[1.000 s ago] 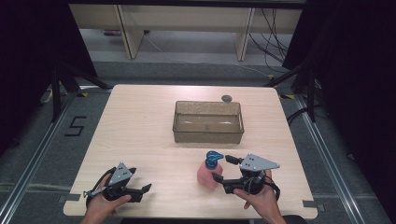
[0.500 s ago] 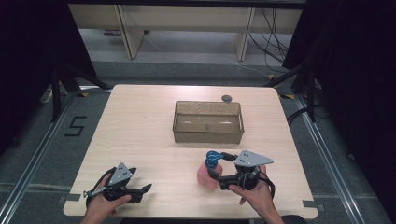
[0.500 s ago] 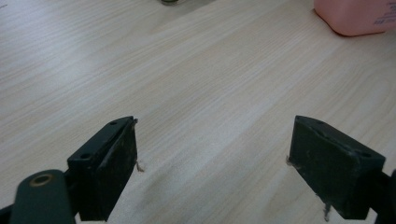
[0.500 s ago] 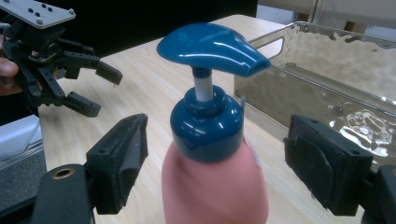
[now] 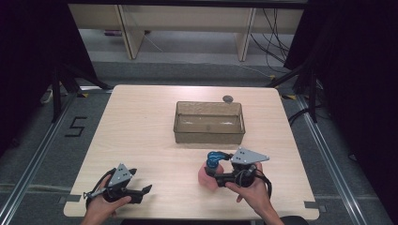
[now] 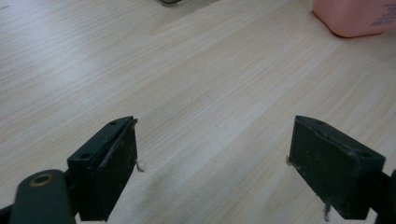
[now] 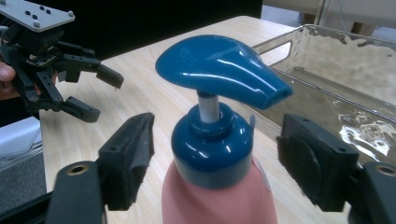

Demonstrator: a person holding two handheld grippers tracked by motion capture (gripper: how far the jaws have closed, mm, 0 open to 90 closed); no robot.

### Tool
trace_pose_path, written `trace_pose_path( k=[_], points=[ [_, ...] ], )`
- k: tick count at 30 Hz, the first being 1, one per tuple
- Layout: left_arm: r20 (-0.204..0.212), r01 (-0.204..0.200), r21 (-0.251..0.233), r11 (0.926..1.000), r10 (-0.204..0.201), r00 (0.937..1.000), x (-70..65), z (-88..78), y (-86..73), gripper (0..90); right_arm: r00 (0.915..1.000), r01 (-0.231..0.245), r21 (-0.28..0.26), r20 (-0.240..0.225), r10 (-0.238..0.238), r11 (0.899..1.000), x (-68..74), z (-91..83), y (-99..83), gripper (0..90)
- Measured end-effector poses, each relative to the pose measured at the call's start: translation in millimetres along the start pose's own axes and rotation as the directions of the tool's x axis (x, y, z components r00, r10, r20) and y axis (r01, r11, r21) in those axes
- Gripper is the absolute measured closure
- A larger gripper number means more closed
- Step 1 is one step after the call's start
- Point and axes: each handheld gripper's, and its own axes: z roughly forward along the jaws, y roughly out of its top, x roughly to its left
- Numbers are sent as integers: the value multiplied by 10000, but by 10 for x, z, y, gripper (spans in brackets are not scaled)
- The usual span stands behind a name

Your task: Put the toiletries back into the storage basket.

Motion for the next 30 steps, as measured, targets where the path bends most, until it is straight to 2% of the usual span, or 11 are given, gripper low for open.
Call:
trace_pose_path(
  k=[3, 5, 8, 15, 16, 17, 19, 20, 25, 28, 30],
  points=[
    [67, 187, -157, 9997, -186, 9998, -10, 17, -1, 149, 9997, -235, 44, -80, 235, 9997, 10, 5, 2, 322],
    [15, -251, 22, 9997, 251, 9997, 16, 9, 0, 149, 9998, -119, -88, -149, 117, 9999, -10, 38, 0, 363],
    [12, 127, -145, 9998, -127, 9999, -13, 13, 5, 149, 9998, -55, -61, -174, 54, 10000, -13, 60, 0, 394],
    [11, -74, -11, 10000, 74, 10000, 0, 3, 8, 149, 9998, 117, 127, -150, -115, 9999, -13, 69, -13, 470],
    [100, 212, -221, 9995, -210, 9997, -20, 14, 3, 149, 9999, 20, 80, -137, -19, 10000, -16, 70, -23, 476],
    [21, 225, -171, 9996, -224, 9997, -26, 7, -1, 149, 9995, -174, 146, -274, 178, 9997, -12, 71, -32, 489],
    [-19, -56, -10, 10000, 56, 10000, 3, 0, 5, 149, 9999, 12, -45, -150, -13, 10000, -10, 78, -33, 500],
    [8, 178, -162, 9997, -178, 9998, -15, 13, 4, 149, 9996, -122, 138, -270, 126, 9998, 9, 71, -32, 508],
    [84, 172, -115, 9998, -171, 9998, -20, 19, -5, 149, 9990, 304, 66, 310, -306, 9995, 60, 69, -4, 533],
    [-8, -159, 60, 9999, 159, 9999, 10, 10, -2, 149, 9991, 136, 55, 398, -138, 9999, 69, 66, 10, 536],
    [51, 264, -134, 9996, -263, 9996, -12, 19, -7, 149, 9989, 62, 202, 467, -71, 9998, 74, 55, 26, 535]
  ],
)
